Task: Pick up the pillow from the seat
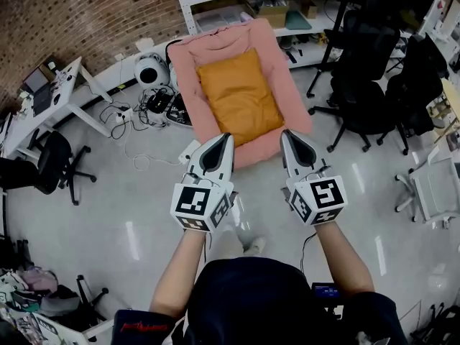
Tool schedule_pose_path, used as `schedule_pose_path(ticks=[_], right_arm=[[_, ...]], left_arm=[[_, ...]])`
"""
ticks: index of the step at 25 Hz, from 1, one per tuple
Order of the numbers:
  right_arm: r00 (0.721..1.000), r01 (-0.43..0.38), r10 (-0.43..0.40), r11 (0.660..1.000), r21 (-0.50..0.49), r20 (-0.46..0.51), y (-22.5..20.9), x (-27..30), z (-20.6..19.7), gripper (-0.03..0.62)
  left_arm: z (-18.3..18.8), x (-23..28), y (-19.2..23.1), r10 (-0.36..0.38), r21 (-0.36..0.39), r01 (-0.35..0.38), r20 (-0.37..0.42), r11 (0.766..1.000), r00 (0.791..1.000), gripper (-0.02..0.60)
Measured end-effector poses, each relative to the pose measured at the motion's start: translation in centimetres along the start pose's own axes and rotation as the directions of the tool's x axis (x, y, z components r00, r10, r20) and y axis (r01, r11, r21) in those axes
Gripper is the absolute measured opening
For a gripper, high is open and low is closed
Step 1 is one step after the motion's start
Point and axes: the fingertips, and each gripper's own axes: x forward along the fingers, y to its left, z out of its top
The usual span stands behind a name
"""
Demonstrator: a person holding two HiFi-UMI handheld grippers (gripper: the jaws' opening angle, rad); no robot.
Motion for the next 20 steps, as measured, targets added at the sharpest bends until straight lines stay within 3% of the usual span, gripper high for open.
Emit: schedule_pose_path(ticks=[20], right_arm=[[1.0,0.006,-0.006,1.0,-0.001,0.001,-4.3,5.2,-0.4,0.018]], left_arm=[[-0.2,6.2,2.4,-0.012,-0.006,0.012,0.0,1.0,1.0,-0.003]])
